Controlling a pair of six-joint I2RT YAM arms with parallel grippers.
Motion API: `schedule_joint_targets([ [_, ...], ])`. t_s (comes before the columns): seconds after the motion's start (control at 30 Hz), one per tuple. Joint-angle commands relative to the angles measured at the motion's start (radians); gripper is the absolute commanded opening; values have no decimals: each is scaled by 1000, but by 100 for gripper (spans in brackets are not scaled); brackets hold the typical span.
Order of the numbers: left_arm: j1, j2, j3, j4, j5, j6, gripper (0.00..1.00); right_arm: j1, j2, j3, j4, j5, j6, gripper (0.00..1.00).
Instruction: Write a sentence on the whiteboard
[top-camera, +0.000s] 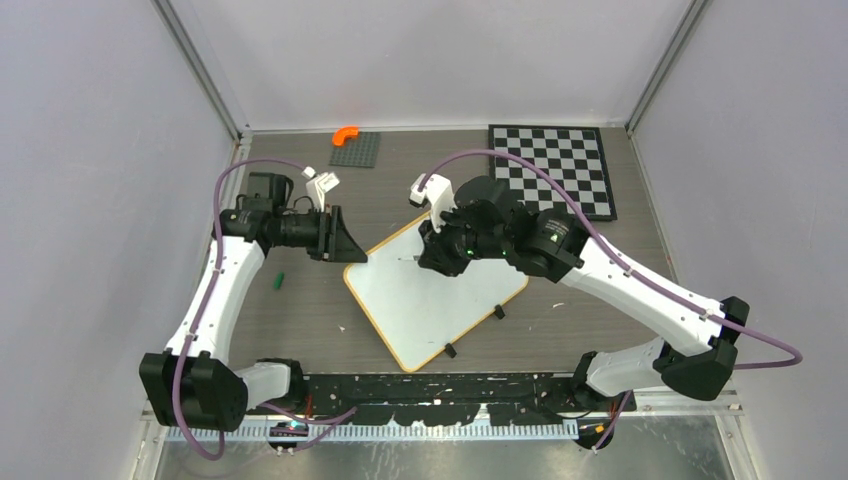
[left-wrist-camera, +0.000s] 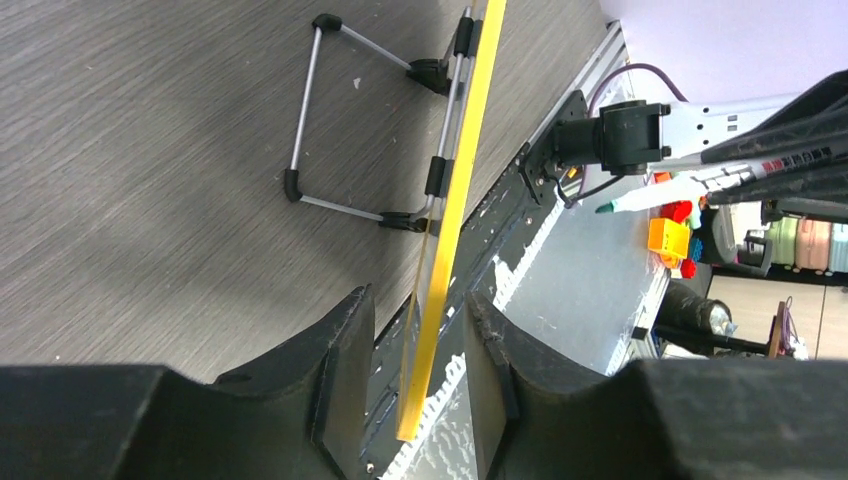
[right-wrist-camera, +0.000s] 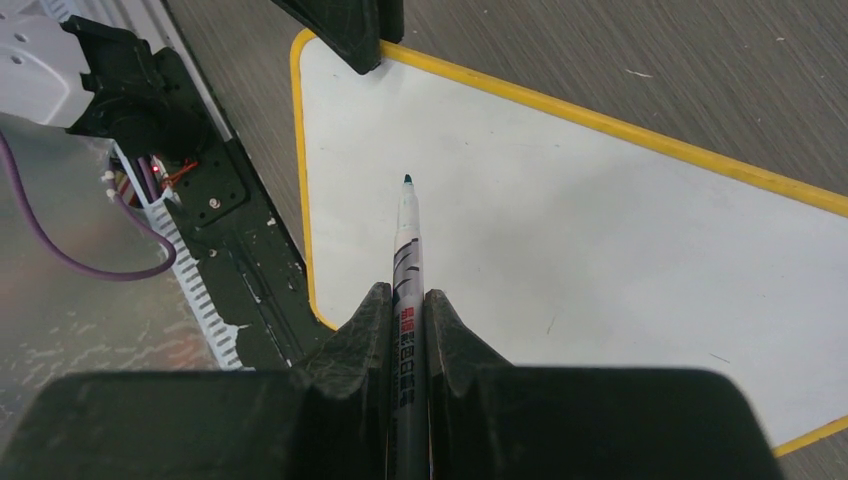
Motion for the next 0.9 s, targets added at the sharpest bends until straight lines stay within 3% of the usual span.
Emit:
schedule_joint_targets([
  [0.0,4,-14,36,25,-19,10,40,22,-18,13,63,-25,6,0],
  [0.13,6,-15,39,34,-14,5,40,47,3,-15,113,31,-9,0],
  [0.27,6,2,109,-22,-21,83,52,54,-6,-14,96,46,-36,0],
  [0.4,-35,87,252,-83,-76,150,58,43,-68,-6,24,47,-90,0],
  [0.53,-103,175,415,-109,-167,180,61,-80,-152,-7,-37,-53,-71,0],
  [0.63,-112,153,481,17,-177,166,63,-179,-221,-5,-67,-51,-60,0],
  [0.7,-173,163,569,-28,-212,246,65,-256,-263,-1,-73,-8,-32,0],
  [0.77,-304,212,722,-175,-295,396,66,-333,-289,-2,-61,57,-17,0],
  [0.87,-523,245,759,-257,-442,520,66,-449,-295,-6,-29,173,9,0],
])
